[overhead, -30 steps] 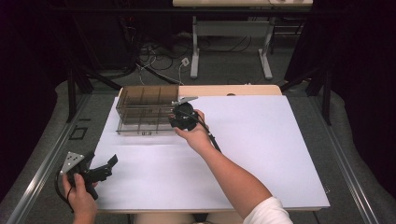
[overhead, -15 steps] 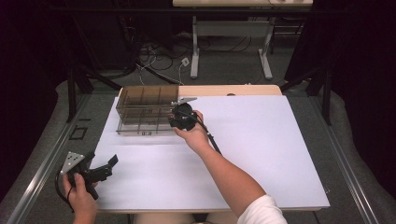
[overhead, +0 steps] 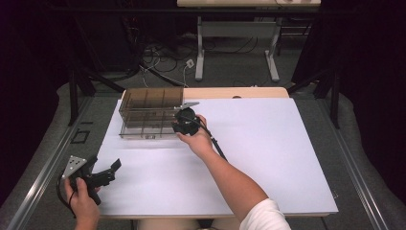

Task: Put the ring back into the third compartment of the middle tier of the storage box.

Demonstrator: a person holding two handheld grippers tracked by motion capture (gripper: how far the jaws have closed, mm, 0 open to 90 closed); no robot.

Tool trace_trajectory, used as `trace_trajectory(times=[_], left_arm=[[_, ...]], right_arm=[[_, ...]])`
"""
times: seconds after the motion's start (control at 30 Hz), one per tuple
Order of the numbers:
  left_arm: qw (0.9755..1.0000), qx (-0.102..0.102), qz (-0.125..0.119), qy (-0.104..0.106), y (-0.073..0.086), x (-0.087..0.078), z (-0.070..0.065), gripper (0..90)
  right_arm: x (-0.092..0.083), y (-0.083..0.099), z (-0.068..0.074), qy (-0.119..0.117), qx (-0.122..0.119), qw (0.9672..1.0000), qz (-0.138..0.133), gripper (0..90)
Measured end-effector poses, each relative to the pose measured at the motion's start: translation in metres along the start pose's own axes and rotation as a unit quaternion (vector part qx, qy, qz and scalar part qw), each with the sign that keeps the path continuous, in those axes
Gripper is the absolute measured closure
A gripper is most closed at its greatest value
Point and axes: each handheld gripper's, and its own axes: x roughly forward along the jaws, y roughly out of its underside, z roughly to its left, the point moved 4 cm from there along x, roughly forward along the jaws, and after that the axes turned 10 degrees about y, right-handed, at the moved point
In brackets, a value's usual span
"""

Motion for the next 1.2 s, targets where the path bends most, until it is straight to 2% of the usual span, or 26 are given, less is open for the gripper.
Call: trace_trajectory(times=[0.1, 0.23, 0.27, 0.47, 0.5, 0.63, 0.87, 1.03, 1.2], left_arm=[[1.0, -0.001, 0.0, -0.001, 0.0, 0.0, 0.0, 0.3], [1.0, 0.0, -0.001, -0.002, 0.0, 0.0, 0.0, 0.3], [1.0, 0.0, -0.001, -0.002, 0.0, 0.0, 0.0, 0.3], [1.0, -0.001, -0.002, -0.002, 0.0, -0.001, 0.0, 0.3], [1.0, -0.003, 0.0, -0.001, 0.0, -0.001, 0.0, 0.3], [1.0, -0.003, 0.001, -0.001, 0.0, -0.001, 0.001, 0.3], [1.0, -0.005, 0.0, 0.0, 0.0, -0.001, 0.001, 0.3], [1.0, -0.006, 0.0, 0.0, 0.0, -0.001, 0.001, 0.3], [1.0, -0.005, 0.0, -0.001, 0.0, -0.001, 0.001, 0.3]], right_arm=[[0.002, 0.0, 0.001, 0.002, 0.001, 0.9999, -0.011, 70.2], [0.004, 0.0, 0.003, 0.002, 0.0, 0.9999, -0.013, 70.2], [0.003, 0.001, 0.003, 0.003, -0.002, 1.0, -0.003, 70.1], [0.007, 0.001, 0.003, 0.003, 0.006, 0.9998, -0.02, 70.1], [0.007, 0.001, 0.002, 0.004, 0.004, 0.9999, -0.013, 70.1], [0.009, 0.002, 0.003, -0.002, 0.014, 0.9998, -0.013, 70.1], [0.013, 0.003, 0.006, -0.01, 0.027, 0.9994, -0.02, 70.0], [0.015, 0.005, 0.007, -0.01, 0.025, 0.9996, -0.011, 70.0], [0.017, 0.005, 0.007, -0.011, 0.03, 0.9993, -0.017, 70.0]])
